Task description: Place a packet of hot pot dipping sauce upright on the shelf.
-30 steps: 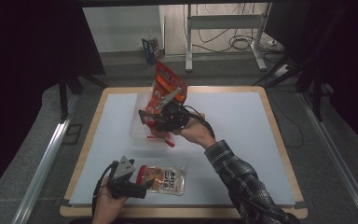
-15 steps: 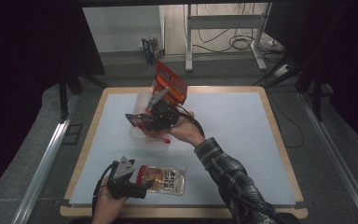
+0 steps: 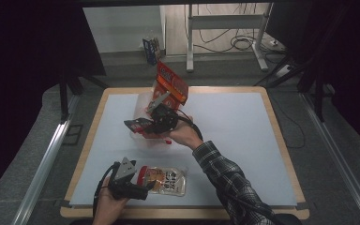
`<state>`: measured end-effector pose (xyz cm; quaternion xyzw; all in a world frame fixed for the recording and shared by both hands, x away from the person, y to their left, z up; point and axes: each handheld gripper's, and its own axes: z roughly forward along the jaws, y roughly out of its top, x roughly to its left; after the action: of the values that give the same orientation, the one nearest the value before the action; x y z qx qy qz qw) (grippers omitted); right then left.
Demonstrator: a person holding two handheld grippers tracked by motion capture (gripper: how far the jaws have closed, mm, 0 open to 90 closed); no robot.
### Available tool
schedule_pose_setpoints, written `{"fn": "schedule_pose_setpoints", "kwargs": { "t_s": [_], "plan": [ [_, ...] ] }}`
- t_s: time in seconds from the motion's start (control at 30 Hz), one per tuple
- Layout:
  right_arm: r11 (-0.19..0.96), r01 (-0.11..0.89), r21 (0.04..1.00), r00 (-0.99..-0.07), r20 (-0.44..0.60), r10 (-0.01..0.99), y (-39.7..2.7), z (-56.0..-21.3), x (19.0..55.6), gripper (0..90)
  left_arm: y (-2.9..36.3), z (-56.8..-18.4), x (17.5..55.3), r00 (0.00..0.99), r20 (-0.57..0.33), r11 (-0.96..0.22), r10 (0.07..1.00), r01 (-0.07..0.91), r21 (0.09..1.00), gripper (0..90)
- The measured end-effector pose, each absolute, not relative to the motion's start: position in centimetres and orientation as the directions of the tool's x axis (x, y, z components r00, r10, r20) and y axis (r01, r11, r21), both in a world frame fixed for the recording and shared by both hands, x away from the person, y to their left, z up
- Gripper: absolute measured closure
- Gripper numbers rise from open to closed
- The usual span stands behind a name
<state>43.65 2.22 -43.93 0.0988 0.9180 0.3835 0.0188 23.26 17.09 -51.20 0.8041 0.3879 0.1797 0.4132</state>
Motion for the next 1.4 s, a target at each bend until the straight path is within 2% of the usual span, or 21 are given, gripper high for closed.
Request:
{"fn": "schedule_pose_setpoints", "kwargs": {
  "t_s": [0.27, 0.47, 0.63, 0.77, 0.87, 0.97, 1.2, 1.4],
  "plan": [
    [0.669, 0.194, 0.718, -0.975, 0.066, 0.213, 1.7, -44.1, 43.9, 72.8, 17.0, -51.2, 23.3, 0.635, -0.030, -0.360, 0.772, 0.476, 0.802, 0.0],
    [0.679, 0.181, 0.711, -0.975, 0.037, 0.221, 2.0, -43.4, 43.6, 60.9, 17.0, -51.2, 23.3, 0.636, -0.031, -0.361, 0.771, 0.476, 0.802, 0.0],
    [0.665, 0.188, 0.722, -0.973, 0.044, 0.227, 2.0, -42.5, 43.8, 58.9, 17.0, -51.2, 23.3, 0.637, -0.031, -0.362, 0.770, 0.476, 0.802, 0.0],
    [0.663, 0.182, 0.727, -0.975, 0.045, 0.218, 1.9, -41.7, 43.8, 65.3, 17.0, -51.3, 23.3, 0.638, -0.032, -0.362, 0.770, 0.477, 0.801, 0.0],
    [0.675, 0.178, 0.716, -0.977, 0.049, 0.205, 1.9, -41.2, 43.7, 78.7, 16.9, -51.3, 23.3, 0.640, -0.029, -0.367, 0.768, 0.477, 0.799, 0.0],
    [0.694, 0.182, 0.696, -0.978, 0.052, 0.204, 2.0, -41.1, 43.7, 87.5, 16.9, -51.3, 23.3, 0.641, -0.026, -0.371, 0.767, 0.476, 0.797, 0.0],
    [0.723, 0.166, 0.671, -0.982, 0.044, 0.185, 2.3, -40.8, 43.3, 88.6, 16.9, -51.3, 23.3, 0.642, -0.024, -0.374, 0.766, 0.477, 0.795, 0.0],
    [0.695, 0.161, 0.700, -0.980, 0.033, 0.194, 2.3, -40.7, 43.3, 88.9, 16.9, -51.3, 23.3, 0.643, -0.023, -0.376, 0.766, 0.477, 0.794, 0.0]
  ]
}}
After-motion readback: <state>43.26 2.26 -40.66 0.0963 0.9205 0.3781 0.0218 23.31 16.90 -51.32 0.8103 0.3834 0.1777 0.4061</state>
